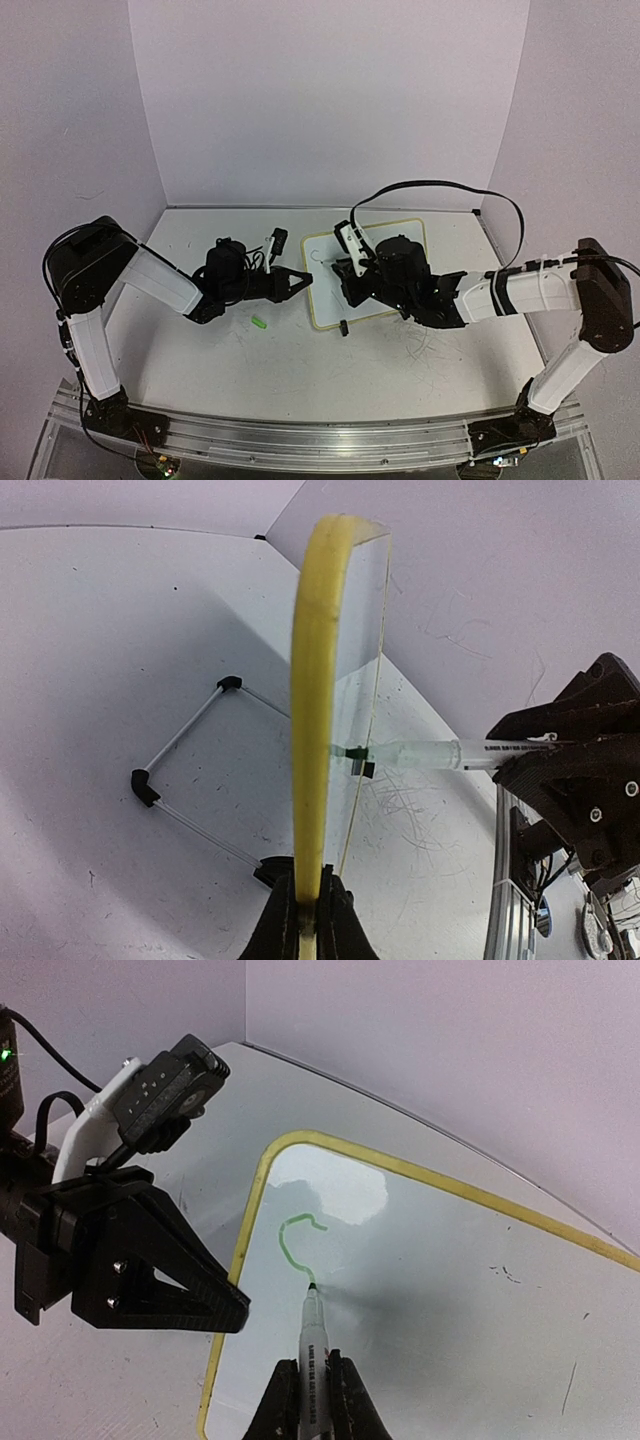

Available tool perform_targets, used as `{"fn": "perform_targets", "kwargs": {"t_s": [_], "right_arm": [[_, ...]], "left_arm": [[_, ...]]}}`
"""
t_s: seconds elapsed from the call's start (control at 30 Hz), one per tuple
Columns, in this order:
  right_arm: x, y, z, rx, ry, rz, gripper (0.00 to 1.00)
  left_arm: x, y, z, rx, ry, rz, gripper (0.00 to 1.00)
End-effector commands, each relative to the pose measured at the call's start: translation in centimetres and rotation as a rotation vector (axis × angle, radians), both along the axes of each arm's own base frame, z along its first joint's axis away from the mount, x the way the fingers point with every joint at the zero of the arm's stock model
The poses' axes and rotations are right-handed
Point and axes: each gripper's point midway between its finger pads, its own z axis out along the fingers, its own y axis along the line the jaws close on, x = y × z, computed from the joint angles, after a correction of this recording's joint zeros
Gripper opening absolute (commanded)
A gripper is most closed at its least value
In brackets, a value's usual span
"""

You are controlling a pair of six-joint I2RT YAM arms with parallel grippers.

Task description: Write a sentence on the whiteboard

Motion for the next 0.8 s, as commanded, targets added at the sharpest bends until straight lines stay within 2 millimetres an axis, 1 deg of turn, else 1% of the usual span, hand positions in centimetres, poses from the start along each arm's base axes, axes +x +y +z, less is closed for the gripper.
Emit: {"fn": "perform_targets", "kwargs": {"t_s": [0.0,0.37,0.53,0.77], "right_arm": [[0.1,-0.6,-0.4,-0.001,0.018,-0.019,0.00],[-0.2,-0.1,-1.0,0.001,0.038,0.003,0.00],[-0.3,0.4,-1.2,0.000,0.045,0.019,0.00],[-0.1,1.3,-0.7,0.016,0.041,0.038,0.00]], "left_arm": [[0.2,-0.3,1.6,-0.033,-0.029,-0.002,0.00],[0.1,-0.3,1.7,-0.034,-0.030,-0.005,0.00],[0.2,-0.3,1.8,-0.035,-0.031,-0.005,0.00],[0.1,-0.3,1.7,-0.034,-0.030,-0.006,0.00]]}}
